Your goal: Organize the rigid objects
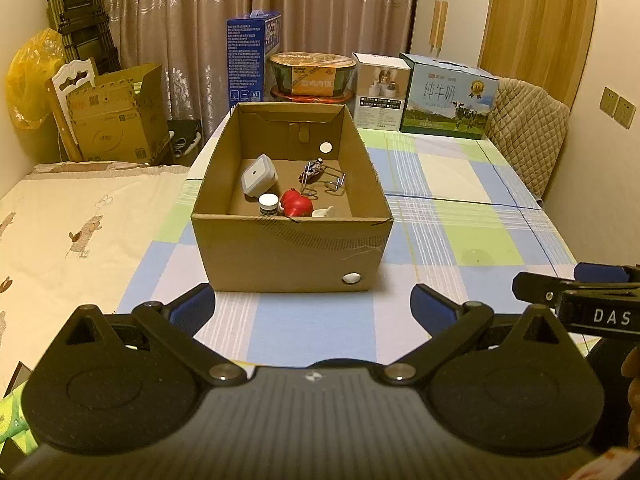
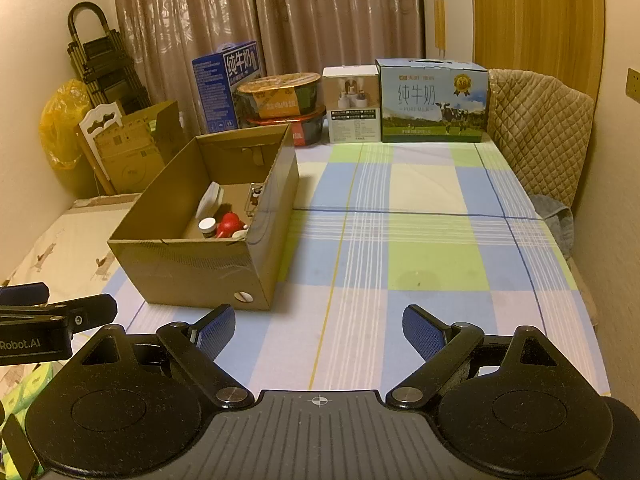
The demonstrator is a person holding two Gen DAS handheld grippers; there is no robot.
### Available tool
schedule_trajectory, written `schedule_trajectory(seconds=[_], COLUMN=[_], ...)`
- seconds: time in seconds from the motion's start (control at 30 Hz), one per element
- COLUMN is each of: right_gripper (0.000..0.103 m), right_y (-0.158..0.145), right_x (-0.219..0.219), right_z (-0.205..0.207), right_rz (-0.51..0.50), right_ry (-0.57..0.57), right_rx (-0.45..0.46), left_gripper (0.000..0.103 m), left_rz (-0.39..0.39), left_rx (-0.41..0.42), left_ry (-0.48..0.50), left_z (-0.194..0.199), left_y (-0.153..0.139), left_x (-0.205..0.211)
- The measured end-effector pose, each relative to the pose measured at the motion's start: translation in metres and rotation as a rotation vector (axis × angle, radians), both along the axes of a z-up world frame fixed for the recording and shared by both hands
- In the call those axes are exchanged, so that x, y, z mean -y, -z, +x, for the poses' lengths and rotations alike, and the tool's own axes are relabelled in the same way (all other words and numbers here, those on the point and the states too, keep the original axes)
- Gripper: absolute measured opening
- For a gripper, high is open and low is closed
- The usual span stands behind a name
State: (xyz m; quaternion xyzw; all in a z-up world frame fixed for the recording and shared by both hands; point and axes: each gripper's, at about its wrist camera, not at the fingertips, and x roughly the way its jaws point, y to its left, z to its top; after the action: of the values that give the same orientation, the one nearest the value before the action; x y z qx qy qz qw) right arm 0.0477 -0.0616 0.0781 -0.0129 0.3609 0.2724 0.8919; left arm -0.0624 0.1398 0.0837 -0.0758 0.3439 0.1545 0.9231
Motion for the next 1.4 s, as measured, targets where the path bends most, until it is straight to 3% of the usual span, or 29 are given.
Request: schedule_trajectory(seconds=[1.4], right_gripper=[0.088], right_y=[0.0007], right_x=[-0.0008], right_z=[0.0003], right_rz=[0.001], right_ry=[0.003], right_rx=[-0.003], left_gripper=[0.103], left_rz=[-0.027], left_rx=[0.034], left_ry=[-0.005], left_z=[-0.0032], left_y=[-0.0032], left_x=[0.0025])
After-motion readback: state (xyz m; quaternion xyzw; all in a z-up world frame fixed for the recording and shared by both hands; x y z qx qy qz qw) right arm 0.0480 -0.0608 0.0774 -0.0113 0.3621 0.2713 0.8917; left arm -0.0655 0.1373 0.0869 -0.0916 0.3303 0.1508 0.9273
